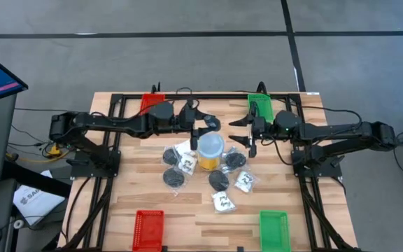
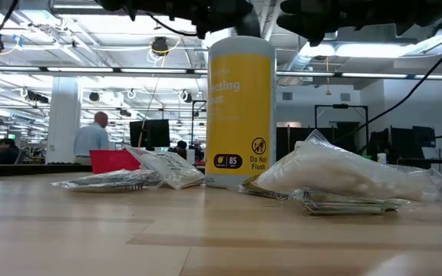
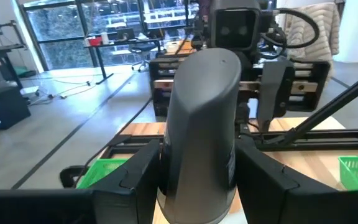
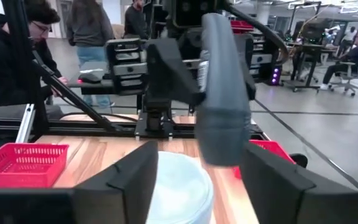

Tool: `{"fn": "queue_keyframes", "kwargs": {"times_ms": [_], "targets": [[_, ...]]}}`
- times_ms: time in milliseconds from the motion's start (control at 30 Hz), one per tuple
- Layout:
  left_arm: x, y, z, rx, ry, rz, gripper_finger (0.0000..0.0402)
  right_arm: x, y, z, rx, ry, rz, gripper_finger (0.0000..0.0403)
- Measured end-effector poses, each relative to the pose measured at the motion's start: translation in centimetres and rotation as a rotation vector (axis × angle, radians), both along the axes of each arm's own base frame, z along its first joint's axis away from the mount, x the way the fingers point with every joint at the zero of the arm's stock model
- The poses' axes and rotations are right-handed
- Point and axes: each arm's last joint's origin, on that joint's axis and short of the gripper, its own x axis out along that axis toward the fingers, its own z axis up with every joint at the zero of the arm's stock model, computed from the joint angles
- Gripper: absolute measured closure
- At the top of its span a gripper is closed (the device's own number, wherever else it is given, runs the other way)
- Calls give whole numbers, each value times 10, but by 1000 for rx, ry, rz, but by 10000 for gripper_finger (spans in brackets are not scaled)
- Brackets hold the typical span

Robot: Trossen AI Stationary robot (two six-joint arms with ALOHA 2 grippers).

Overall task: Pick & Place Travel size toiletries
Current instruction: Put the gray deodorant into the top green bin

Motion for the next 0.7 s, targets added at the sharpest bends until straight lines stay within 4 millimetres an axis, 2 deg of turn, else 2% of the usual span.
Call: {"fn": "queue_keyframes", "kwargs": {"times_ms": [167, 467, 700], "targets": [[8, -6, 0, 0, -1, -21, 239, 0, 0, 0, -1, -1, -2, 160], [11, -12, 6, 4, -35, -39, 239, 3, -1, -2, -15, 8, -1, 158], [12, -14, 7, 5, -42, -45, 239, 19, -2, 3, -29, 18, 1, 158]]}}
